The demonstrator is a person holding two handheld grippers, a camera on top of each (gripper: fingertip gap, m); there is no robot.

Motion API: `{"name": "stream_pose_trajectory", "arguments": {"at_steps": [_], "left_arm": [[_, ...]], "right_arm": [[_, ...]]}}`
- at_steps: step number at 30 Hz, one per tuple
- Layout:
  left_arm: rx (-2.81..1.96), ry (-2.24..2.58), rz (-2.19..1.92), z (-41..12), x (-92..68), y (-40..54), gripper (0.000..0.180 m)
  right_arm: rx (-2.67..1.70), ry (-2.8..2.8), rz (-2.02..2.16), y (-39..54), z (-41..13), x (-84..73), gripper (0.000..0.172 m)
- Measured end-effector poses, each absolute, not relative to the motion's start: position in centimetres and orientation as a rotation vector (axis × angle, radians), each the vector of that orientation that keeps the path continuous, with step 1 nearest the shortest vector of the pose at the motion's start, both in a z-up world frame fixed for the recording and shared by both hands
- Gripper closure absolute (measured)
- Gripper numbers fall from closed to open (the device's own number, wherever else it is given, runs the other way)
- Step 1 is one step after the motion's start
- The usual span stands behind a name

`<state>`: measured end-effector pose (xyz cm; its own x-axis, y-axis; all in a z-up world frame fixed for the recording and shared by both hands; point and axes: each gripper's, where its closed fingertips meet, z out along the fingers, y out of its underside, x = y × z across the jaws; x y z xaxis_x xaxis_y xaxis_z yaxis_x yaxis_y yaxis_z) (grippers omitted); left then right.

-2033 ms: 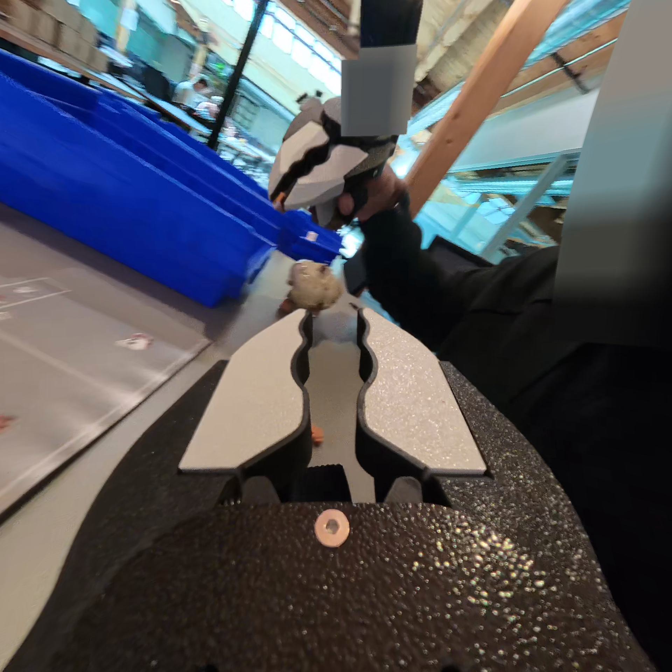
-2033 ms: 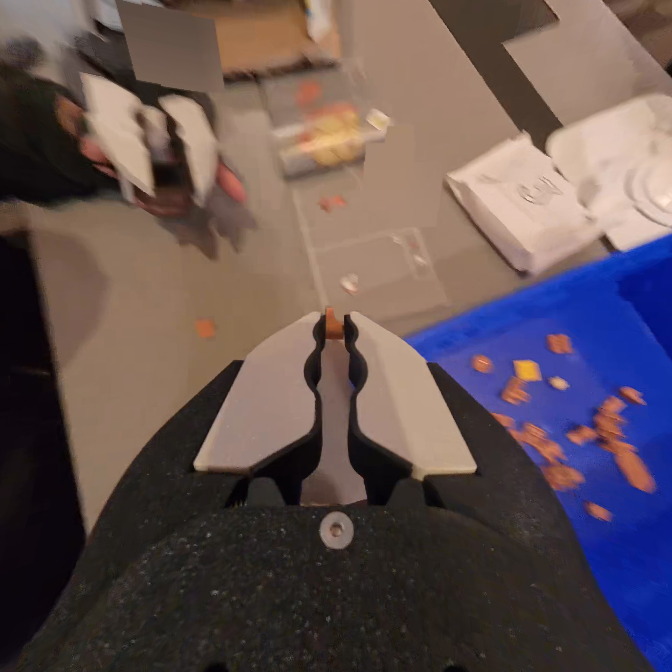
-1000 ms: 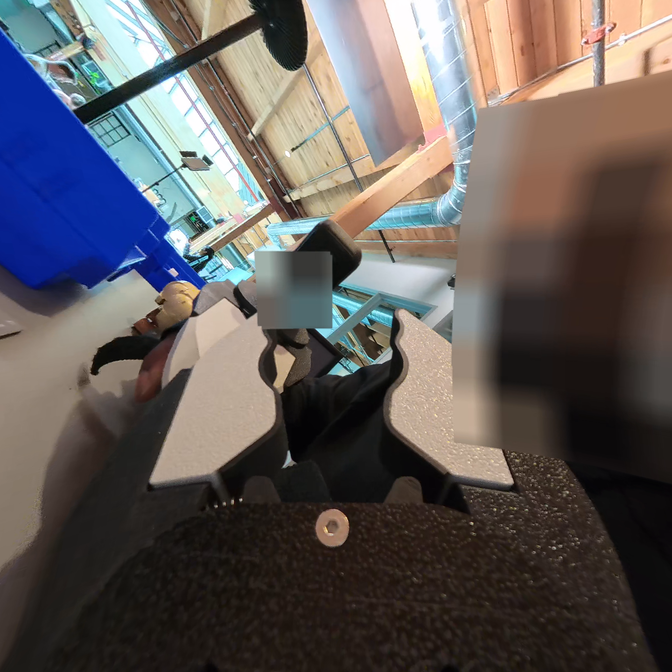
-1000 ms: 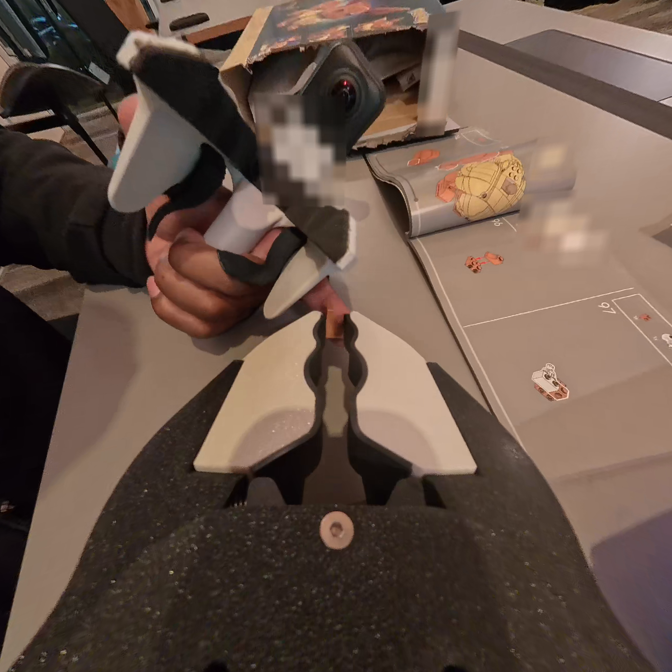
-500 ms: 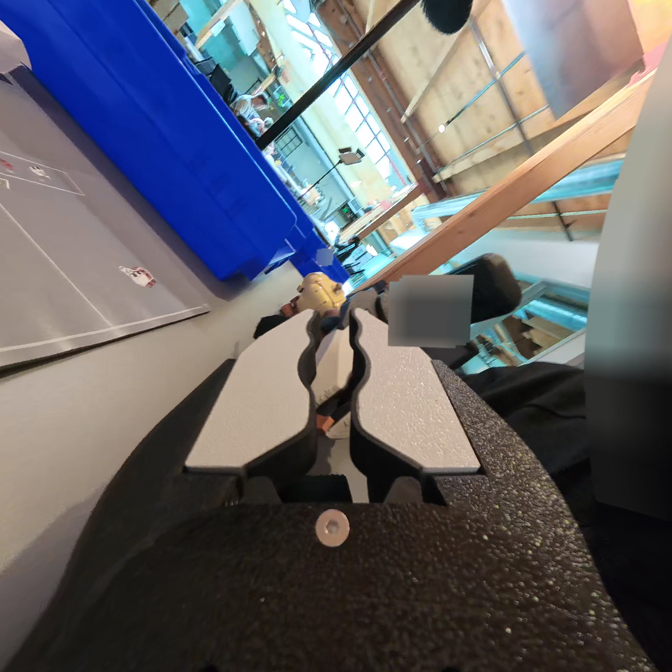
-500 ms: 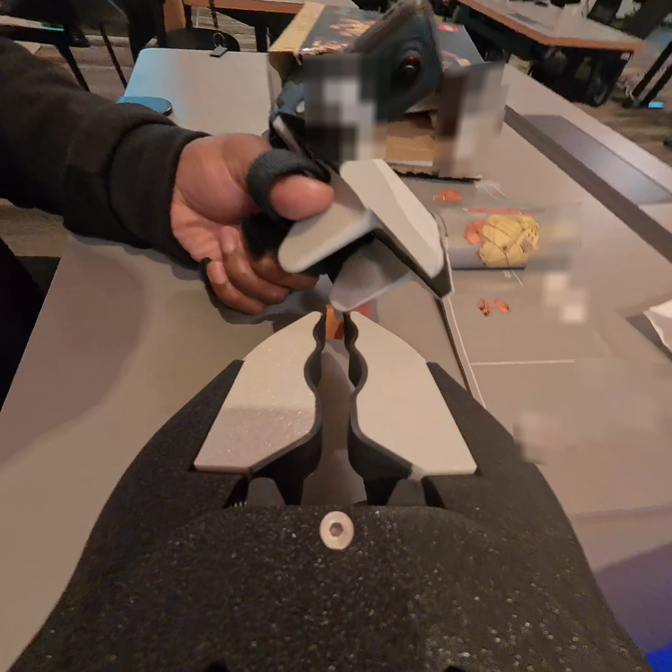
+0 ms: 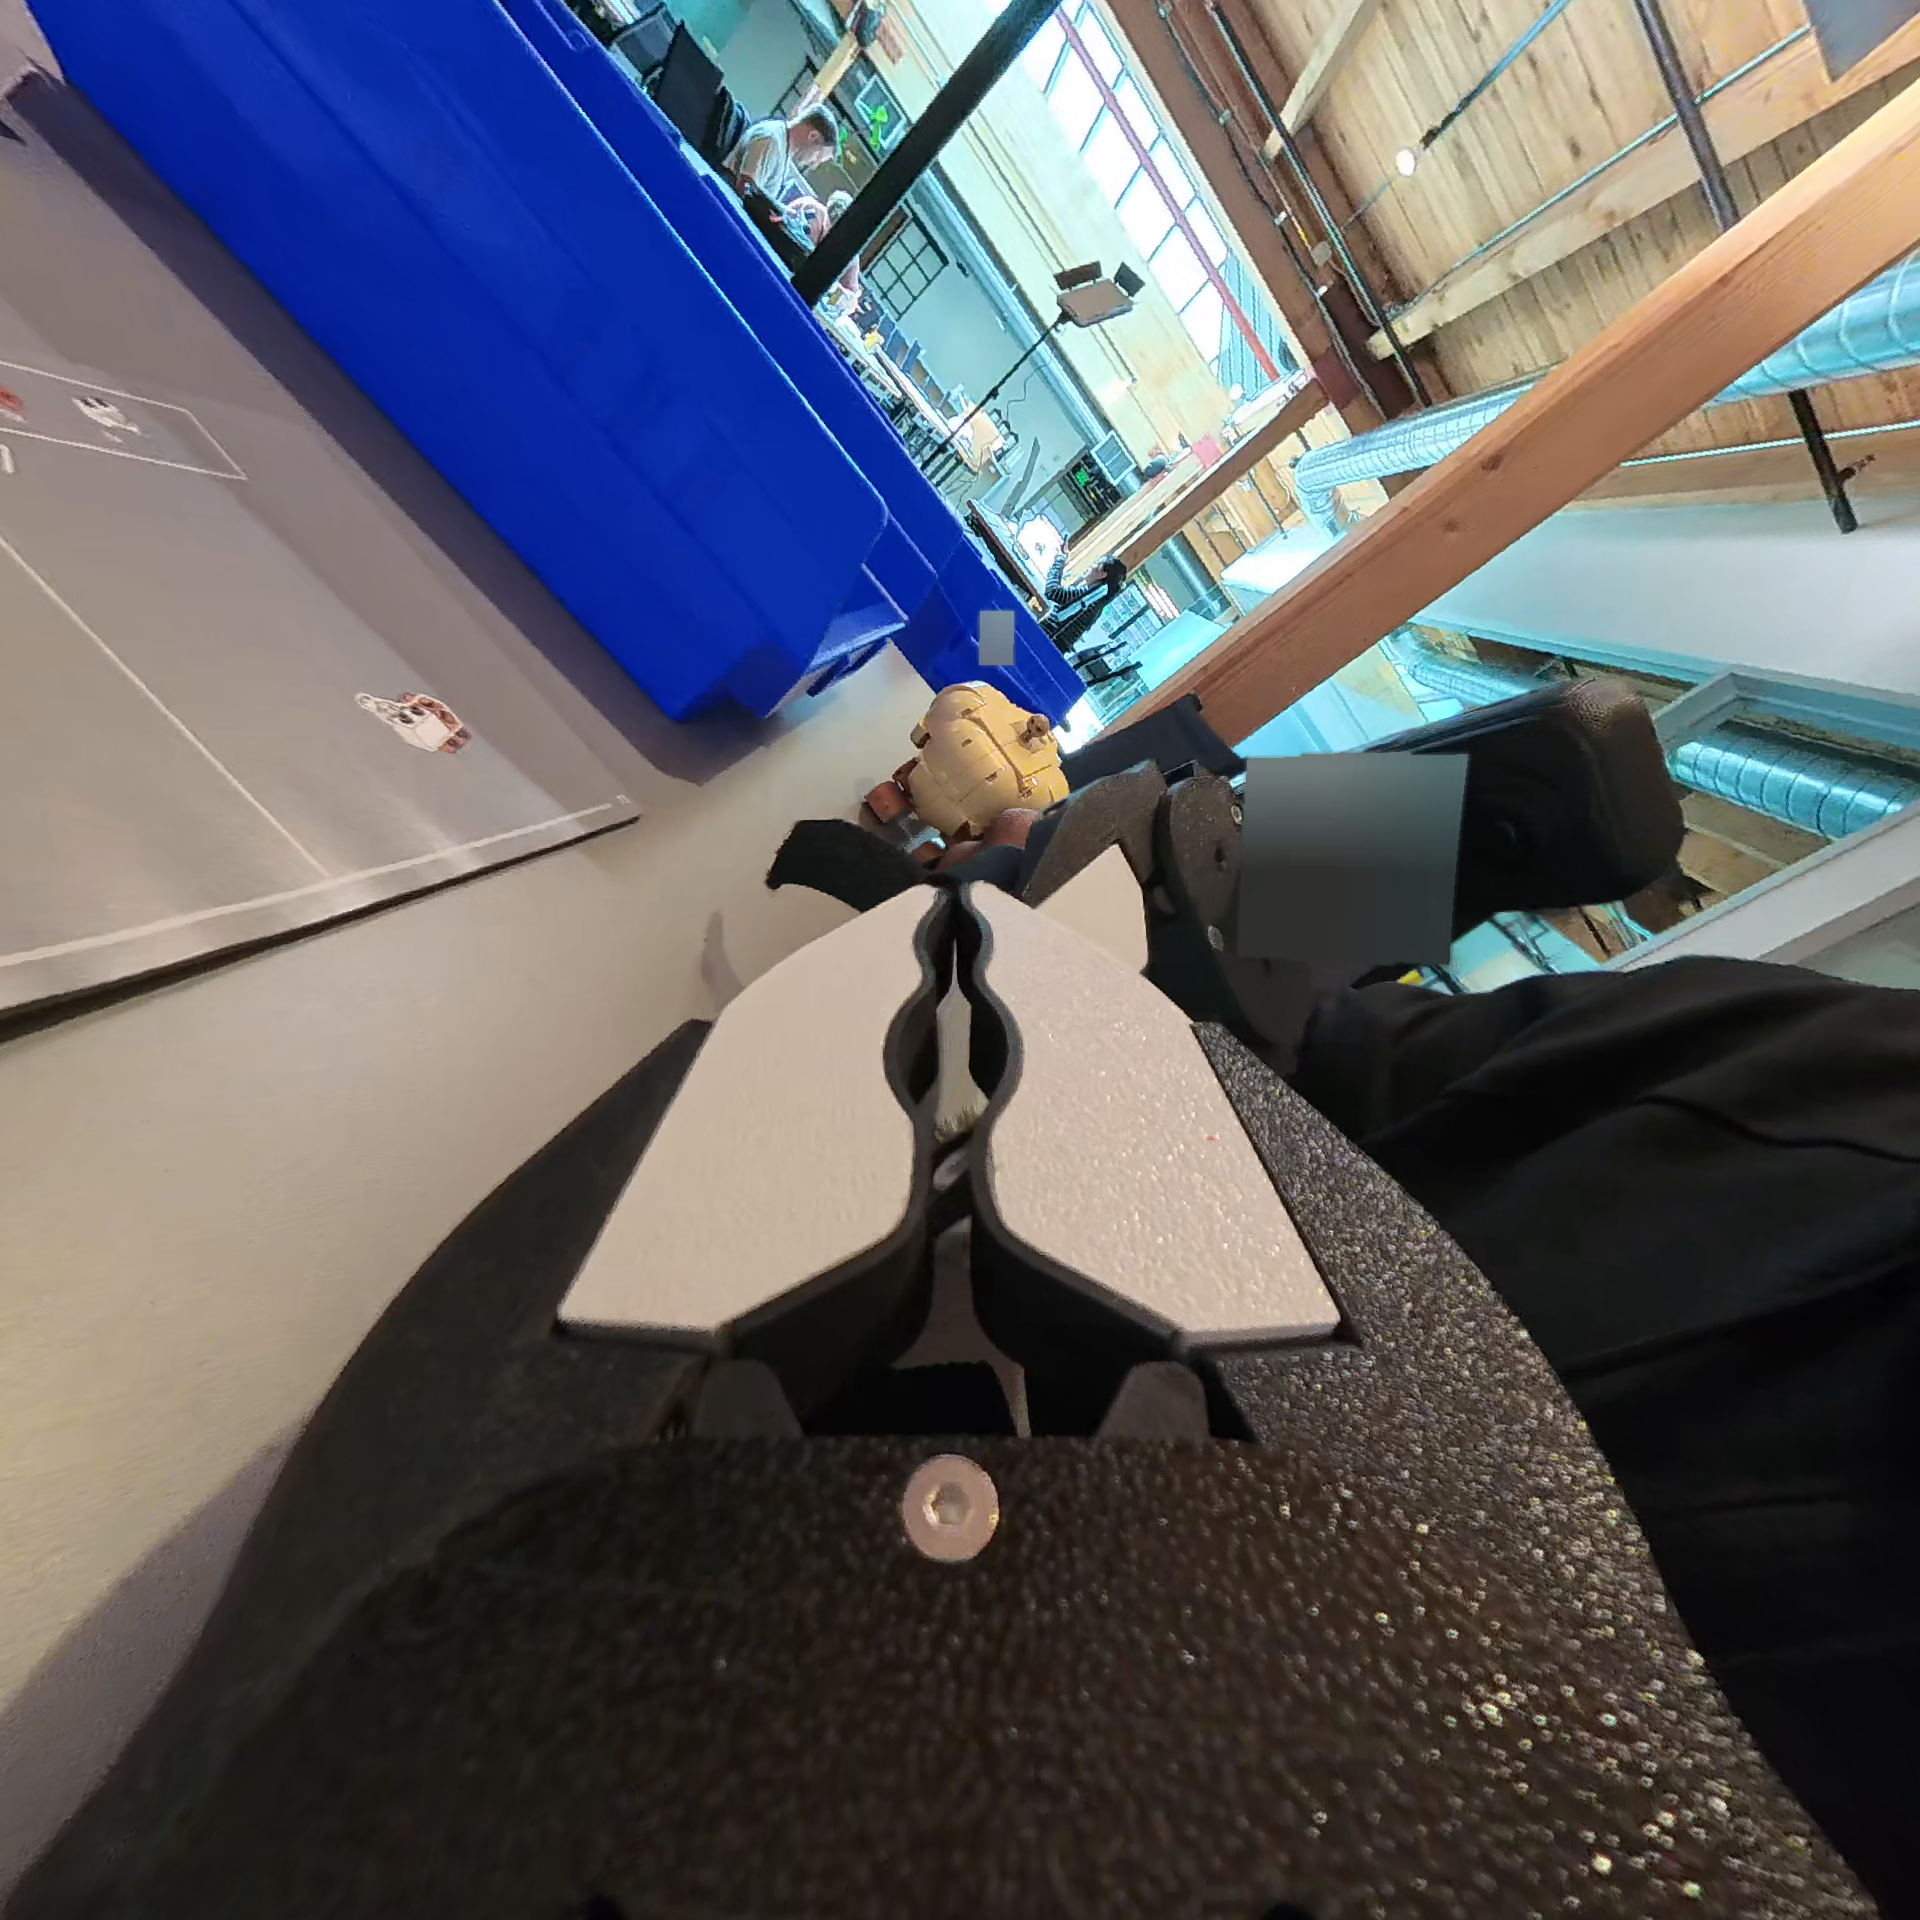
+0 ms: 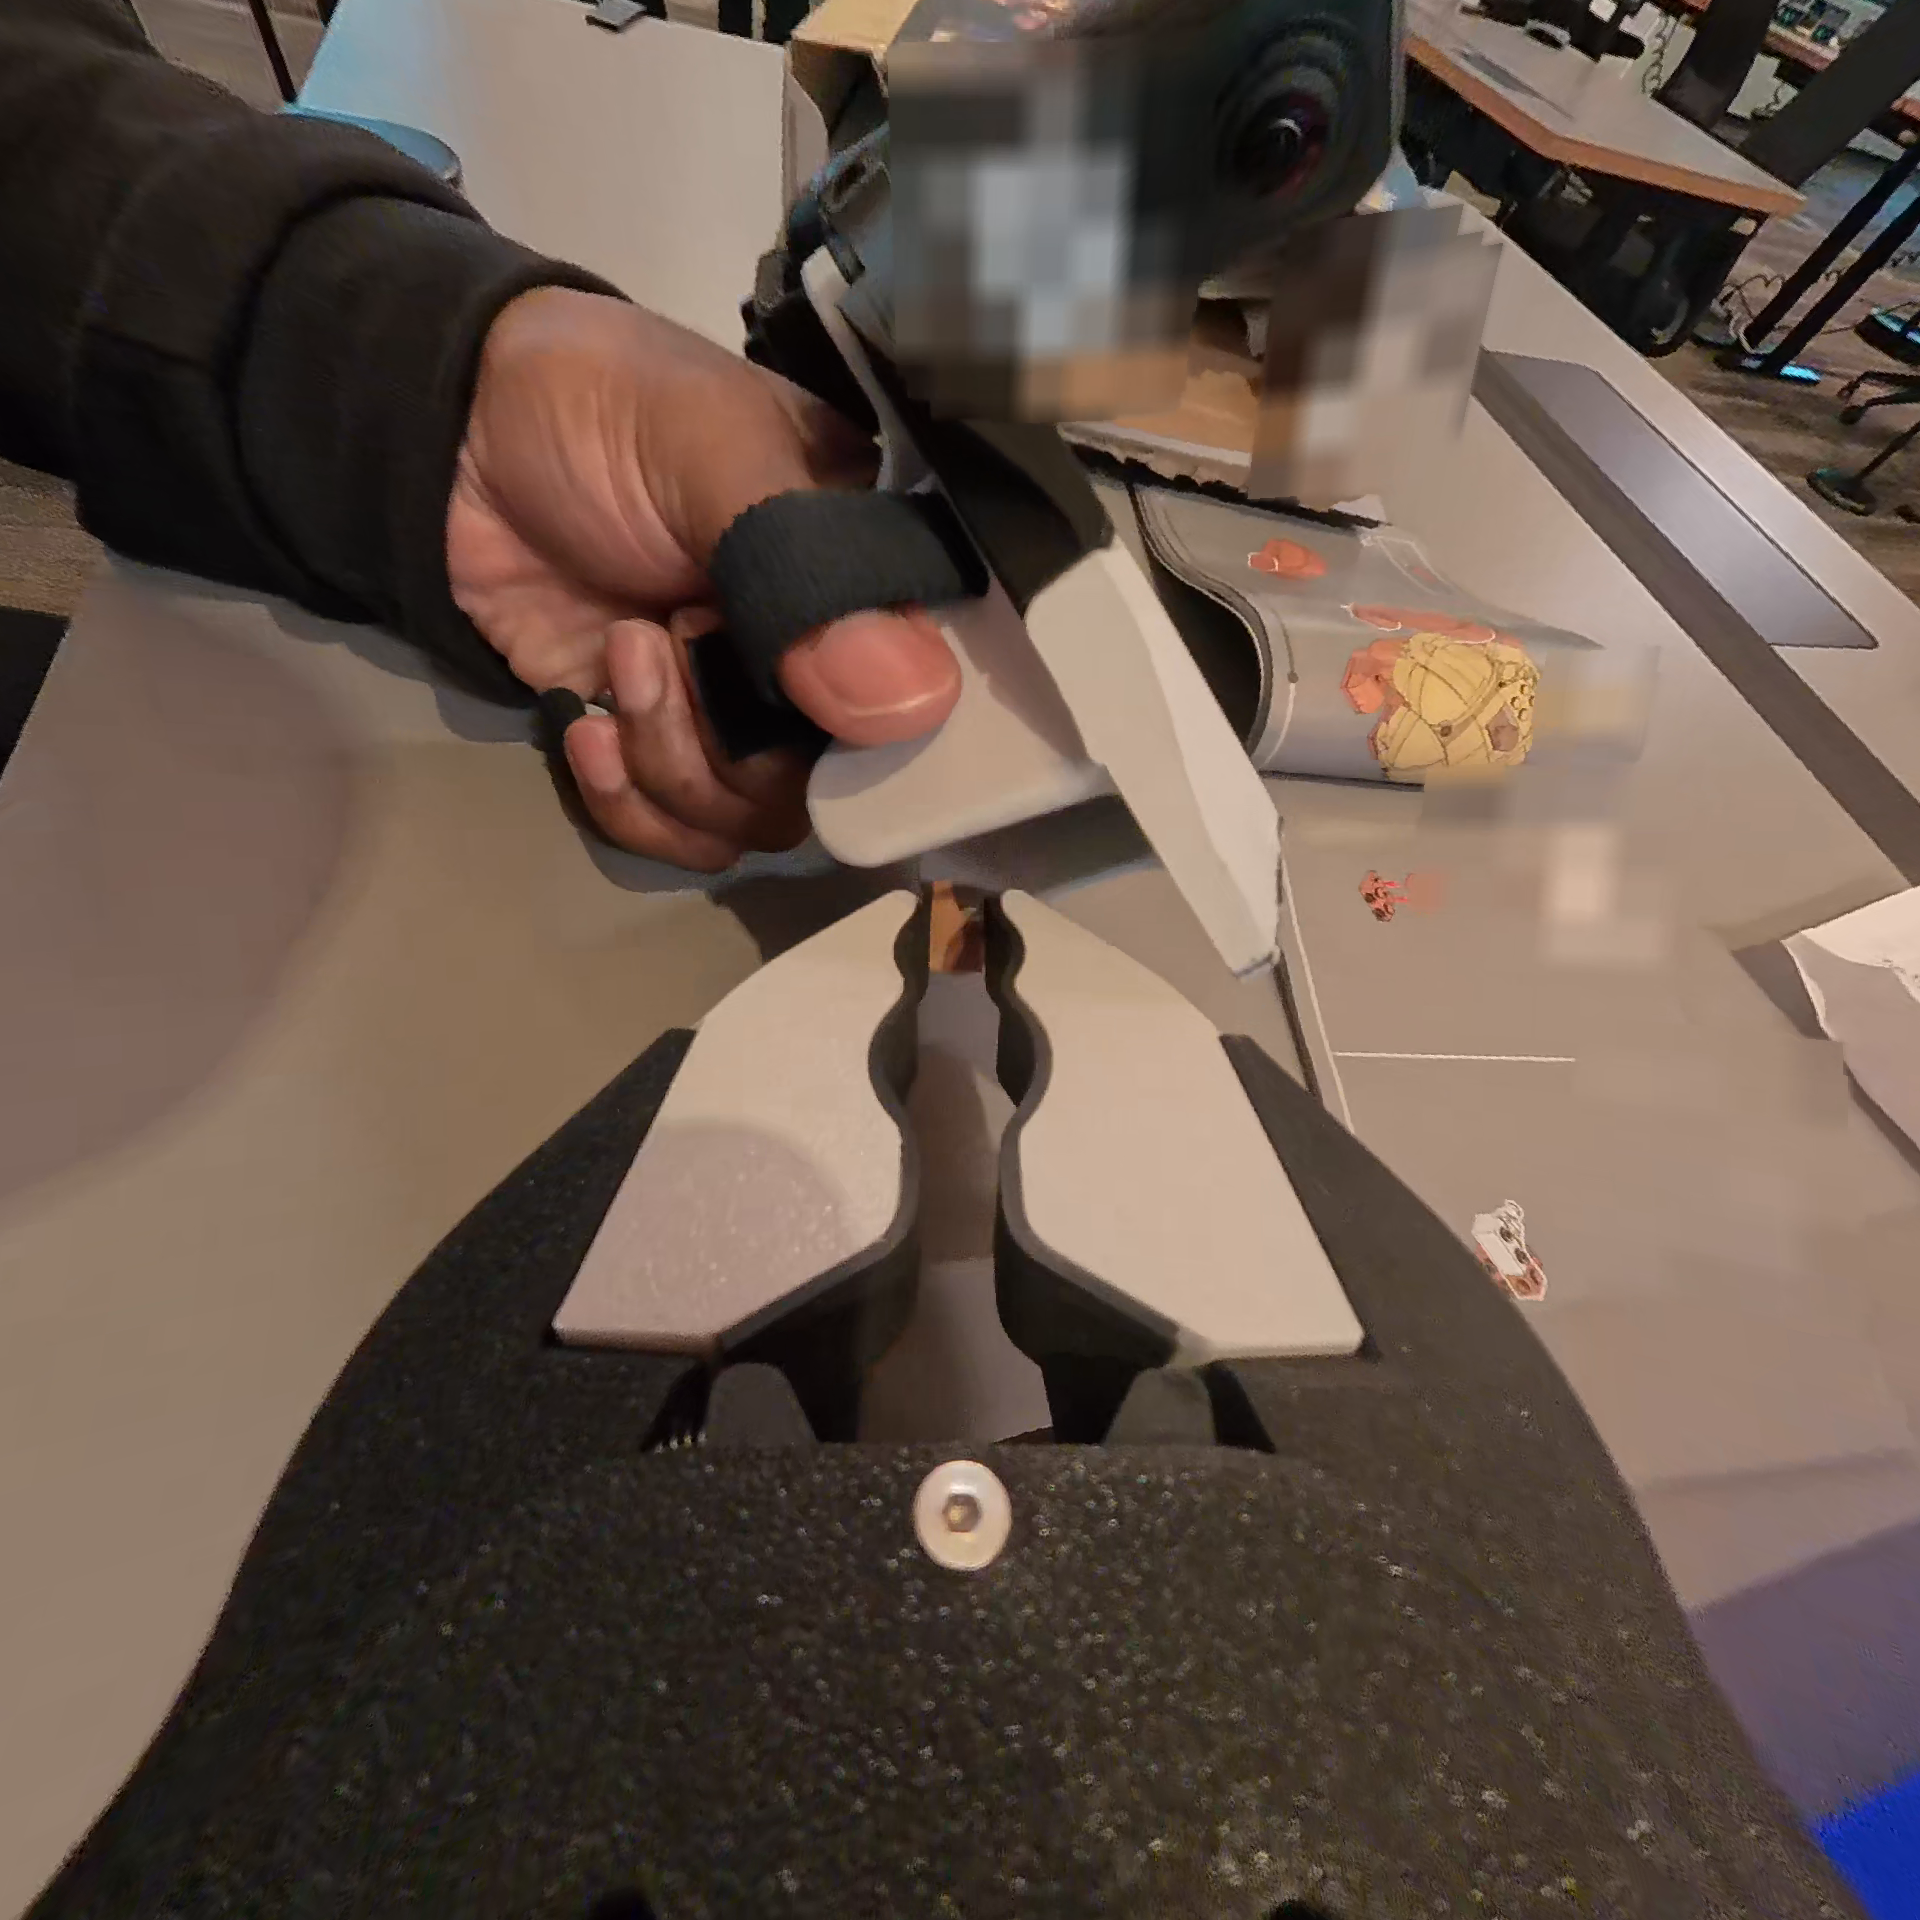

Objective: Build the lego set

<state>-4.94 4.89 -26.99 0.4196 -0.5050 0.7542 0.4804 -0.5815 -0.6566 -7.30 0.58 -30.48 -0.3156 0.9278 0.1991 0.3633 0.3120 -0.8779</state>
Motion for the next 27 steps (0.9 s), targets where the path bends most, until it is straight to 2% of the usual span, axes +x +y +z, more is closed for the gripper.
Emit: {"name": "stream_pose_trajectory", "arguments": {"at_steps": [8,15,19,23,27], "left_arm": [[-1.903,0.228,-1.094,-28.8,-6.2,4.6,0.166],[-2.004,0.432,-0.986,-30.3,-5.1,3.7,0.164],[-1.999,0.413,-1.006,-30.2,-5.2,3.7,0.164],[-1.994,0.398,-1.015,-30.1,-5.3,3.8,0.164],[-1.999,0.406,-1.001,-30.2,-5.3,3.8,0.164]], "right_arm": [[-1.060,-2.066,0.800,2.0,-32.5,-4.7,0.162],[-1.049,-2.204,0.746,1.4,-34.6,-3.7,0.162],[-1.087,-2.203,0.789,1.6,-34.5,-3.3,0.149],[-1.240,-2.152,0.859,2.5,-33.8,-2.5,0.143],[-1.598,-1.939,0.930,4.6,-32.9,-2.4,0.149]]}}
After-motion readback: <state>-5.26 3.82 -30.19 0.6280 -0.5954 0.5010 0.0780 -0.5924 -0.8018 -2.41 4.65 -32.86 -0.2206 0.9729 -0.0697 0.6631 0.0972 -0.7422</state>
